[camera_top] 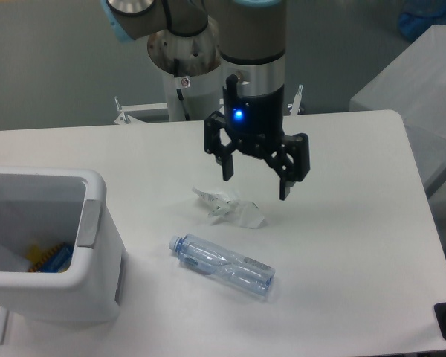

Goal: Place the trash in the trash can
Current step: 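Lower the open gripper toward the crumpled white wrapper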

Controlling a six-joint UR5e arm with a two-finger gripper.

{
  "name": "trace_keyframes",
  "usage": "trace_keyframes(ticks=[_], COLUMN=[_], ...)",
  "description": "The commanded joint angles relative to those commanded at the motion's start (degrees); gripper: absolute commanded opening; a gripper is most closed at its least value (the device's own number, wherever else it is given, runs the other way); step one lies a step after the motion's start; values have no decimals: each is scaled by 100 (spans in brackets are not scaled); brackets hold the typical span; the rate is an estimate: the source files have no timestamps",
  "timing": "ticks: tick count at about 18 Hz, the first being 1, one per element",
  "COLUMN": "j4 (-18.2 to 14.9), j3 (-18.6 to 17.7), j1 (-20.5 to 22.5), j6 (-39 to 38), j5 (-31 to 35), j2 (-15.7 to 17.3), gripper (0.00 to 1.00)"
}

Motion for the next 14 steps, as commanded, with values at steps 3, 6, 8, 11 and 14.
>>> trace_keyframes(ticks=[3, 6, 8, 11, 14], j4=[27, 44, 114, 605, 1175], j3=[-167, -360, -684, -1150, -1966], j1=[-18, -61, -62, -70, -79], j6=[0, -44, -27, -44, -53], j5=[0, 18, -9, 0, 9], j2=[9, 87, 123, 167, 333], gripper=[100, 100, 100, 100, 100])
